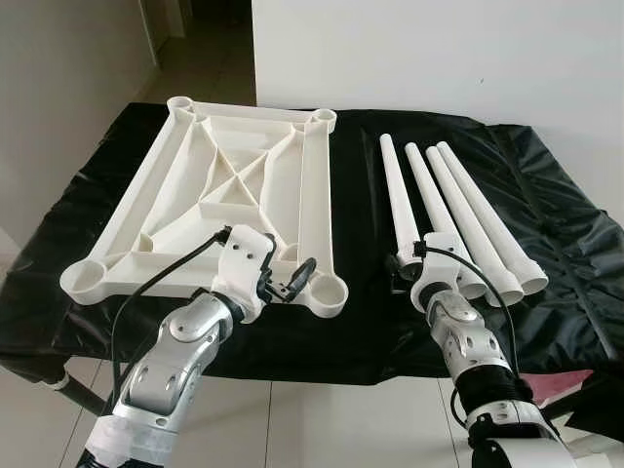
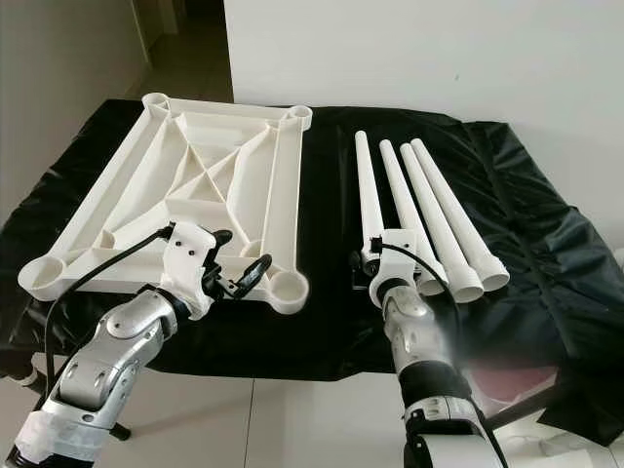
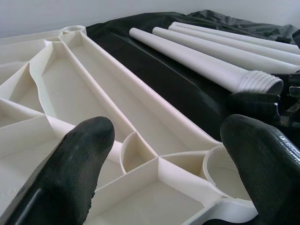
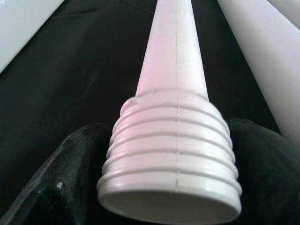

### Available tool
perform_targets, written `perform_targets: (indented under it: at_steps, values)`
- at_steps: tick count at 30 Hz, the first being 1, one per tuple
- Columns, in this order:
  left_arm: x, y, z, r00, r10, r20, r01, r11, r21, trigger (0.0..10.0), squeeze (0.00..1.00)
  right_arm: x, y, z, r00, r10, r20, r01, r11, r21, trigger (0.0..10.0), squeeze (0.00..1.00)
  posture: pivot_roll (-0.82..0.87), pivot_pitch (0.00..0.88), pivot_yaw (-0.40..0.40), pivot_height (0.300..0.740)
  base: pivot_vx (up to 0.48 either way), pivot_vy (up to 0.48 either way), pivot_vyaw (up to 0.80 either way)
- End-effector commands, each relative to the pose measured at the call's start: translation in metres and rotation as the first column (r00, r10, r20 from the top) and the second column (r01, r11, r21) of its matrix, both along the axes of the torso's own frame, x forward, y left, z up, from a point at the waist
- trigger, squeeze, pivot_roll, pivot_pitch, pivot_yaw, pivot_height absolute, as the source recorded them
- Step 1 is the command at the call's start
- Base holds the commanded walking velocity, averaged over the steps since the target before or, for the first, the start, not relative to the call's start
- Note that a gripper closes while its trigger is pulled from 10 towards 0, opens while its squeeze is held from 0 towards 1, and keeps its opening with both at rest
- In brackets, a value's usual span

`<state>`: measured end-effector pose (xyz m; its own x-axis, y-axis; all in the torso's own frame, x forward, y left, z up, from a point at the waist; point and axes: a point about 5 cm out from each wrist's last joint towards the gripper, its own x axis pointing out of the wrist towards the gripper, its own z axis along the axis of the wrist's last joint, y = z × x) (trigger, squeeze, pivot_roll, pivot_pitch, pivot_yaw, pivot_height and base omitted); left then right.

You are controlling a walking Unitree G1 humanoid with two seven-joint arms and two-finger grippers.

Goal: Building children table

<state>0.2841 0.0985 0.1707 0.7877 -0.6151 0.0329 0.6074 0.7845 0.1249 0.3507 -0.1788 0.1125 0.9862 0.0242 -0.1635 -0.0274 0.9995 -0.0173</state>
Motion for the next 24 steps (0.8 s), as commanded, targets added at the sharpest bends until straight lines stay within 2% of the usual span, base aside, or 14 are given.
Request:
perform_targets:
  at_steps: [1,2,3,7,10,15,16,17,20,21,23,24]
  values:
    - [-0.001,-0.002,0.003,0.999,-0.032,-0.001,0.032,0.999,-0.001,10.0,0.0,0.001,-0.003,-0.002,1.0,-0.004,-0.017,0.004,1.0,0.001,1.9,0.0,0.04,0.055,-0.009,0.74,0.0,0.0,0.0]
    - [-0.001,-0.002,0.003,0.999,-0.032,-0.001,0.032,0.999,-0.001,10.0,0.0,0.001,-0.003,-0.002,1.0,-0.004,-0.017,0.004,1.0,0.001,1.9,0.0,0.04,0.055,-0.009,0.74,0.0,0.0,0.0]
    - [-0.001,-0.002,0.003,1.0,-0.031,-0.003,0.031,1.0,-0.001,10.0,0.0,0.002,-0.004,-0.001,1.0,-0.002,-0.014,0.002,1.0,0.009,0.0,0.0,0.04,0.056,-0.006,0.74,0.0,0.0,0.0]
    - [-0.003,-0.002,0.001,0.999,-0.038,-0.017,0.038,0.999,0.004,10.0,0.0,0.003,-0.007,-0.002,1.0,-0.012,-0.019,0.012,1.0,-0.007,0.0,0.0,0.04,0.059,-0.002,0.74,0.0,0.0,0.0]
    - [-0.009,-0.007,-0.004,0.993,-0.103,-0.049,0.104,0.994,0.015,10.0,0.0,0.003,-0.008,-0.002,1.0,0.001,-0.027,-0.001,1.0,-0.005,0.0,0.0,0.03,0.061,0.0,0.74,0.0,0.0,0.0]
    - [-0.012,-0.01,-0.007,0.986,-0.142,-0.082,0.143,0.99,0.011,10.0,0.0,0.003,-0.007,-0.002,0.999,0.024,-0.025,-0.024,1.0,0.001,0.0,0.0,0.03,0.066,0.005,0.74,0.0,0.0,0.0]
    - [-0.012,-0.01,-0.007,0.982,-0.156,-0.11,0.154,0.988,-0.023,10.0,1.0,0.003,-0.004,0.001,0.999,0.038,0.002,-0.038,0.999,0.023,10.0,0.0,0.03,0.068,0.009,0.74,0.0,0.0,0.0]
    - [-0.012,-0.01,-0.007,0.982,-0.156,-0.11,0.154,0.988,-0.023,10.0,1.0,0.003,-0.004,0.001,0.999,0.038,0.002,-0.038,0.999,0.023,10.0,0.0,0.03,0.068,0.009,0.74,0.0,0.0,0.0]
    - [-0.015,-0.011,-0.004,0.961,-0.229,-0.157,0.223,0.973,-0.059,10.0,1.0,0.0,0.004,0.019,0.983,0.091,0.161,-0.103,0.993,0.064,10.0,0.0,0.03,0.071,0.018,0.74,0.0,0.0,0.0]
    - [-0.015,-0.011,-0.004,0.961,-0.229,-0.157,0.223,0.973,-0.059,10.0,1.0,0.0,0.004,0.019,0.983,0.091,0.161,-0.103,0.993,0.064,10.0,0.0,0.03,0.071,0.018,0.74,0.0,0.0,0.0]
    - [-0.017,-0.012,-0.002,0.939,-0.273,-0.208,0.258,0.961,-0.096,10.0,1.0,-0.004,0.009,0.032,0.952,0.119,0.284,-0.137,0.99,0.044,10.0,0.0,0.03,0.07,0.019,0.74,0.0,0.0,0.0]
    - [-0.017,-0.012,-0.002,0.939,-0.273,-0.208,0.258,0.961,-0.096,10.0,1.0,-0.004,0.009,0.032,0.952,0.119,0.284,-0.137,0.99,0.044,10.0,0.0,0.03,0.07,0.019,0.74,0.0,0.0,0.0]
